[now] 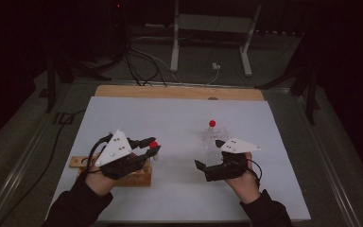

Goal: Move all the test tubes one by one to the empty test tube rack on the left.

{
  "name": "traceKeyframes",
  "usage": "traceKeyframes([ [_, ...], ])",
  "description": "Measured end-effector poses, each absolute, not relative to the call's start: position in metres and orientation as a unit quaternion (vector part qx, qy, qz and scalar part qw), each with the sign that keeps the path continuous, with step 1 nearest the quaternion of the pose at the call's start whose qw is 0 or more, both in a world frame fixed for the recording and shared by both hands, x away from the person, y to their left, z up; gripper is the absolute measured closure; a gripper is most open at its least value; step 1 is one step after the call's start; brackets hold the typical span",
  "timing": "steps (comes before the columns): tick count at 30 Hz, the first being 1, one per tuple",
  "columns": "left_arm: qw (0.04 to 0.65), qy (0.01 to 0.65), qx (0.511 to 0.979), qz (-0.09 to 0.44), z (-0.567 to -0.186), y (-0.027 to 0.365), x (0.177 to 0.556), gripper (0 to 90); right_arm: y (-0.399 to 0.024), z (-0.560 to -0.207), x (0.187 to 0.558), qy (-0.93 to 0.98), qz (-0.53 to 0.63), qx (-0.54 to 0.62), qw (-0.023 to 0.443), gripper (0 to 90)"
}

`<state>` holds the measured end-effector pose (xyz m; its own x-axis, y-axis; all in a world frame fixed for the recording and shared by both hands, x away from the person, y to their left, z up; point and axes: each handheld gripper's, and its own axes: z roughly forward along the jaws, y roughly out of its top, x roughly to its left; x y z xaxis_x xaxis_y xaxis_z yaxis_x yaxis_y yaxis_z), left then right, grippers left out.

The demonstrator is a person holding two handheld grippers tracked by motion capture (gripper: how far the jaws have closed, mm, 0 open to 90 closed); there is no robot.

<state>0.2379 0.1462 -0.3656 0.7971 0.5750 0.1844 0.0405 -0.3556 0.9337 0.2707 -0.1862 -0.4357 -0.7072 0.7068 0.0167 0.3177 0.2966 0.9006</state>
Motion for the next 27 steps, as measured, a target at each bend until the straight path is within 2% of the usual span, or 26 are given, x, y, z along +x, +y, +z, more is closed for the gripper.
traceKeyframes([
  [13,0.529,0.269,0.738,0.32,-0.341,0.228,0.22,71.6,-0.186,-0.435,0.27,0.781,0.495,0.324,0.199,0.0],
  [23,0.499,0.328,0.717,0.36,-0.353,0.273,0.211,71.6,-0.185,-0.435,0.27,0.783,0.494,0.323,0.199,0.0],
  [27,0.497,0.356,0.706,0.356,-0.363,0.289,0.212,71.6,-0.185,-0.435,0.27,0.783,0.492,0.324,0.2,0.0],
])
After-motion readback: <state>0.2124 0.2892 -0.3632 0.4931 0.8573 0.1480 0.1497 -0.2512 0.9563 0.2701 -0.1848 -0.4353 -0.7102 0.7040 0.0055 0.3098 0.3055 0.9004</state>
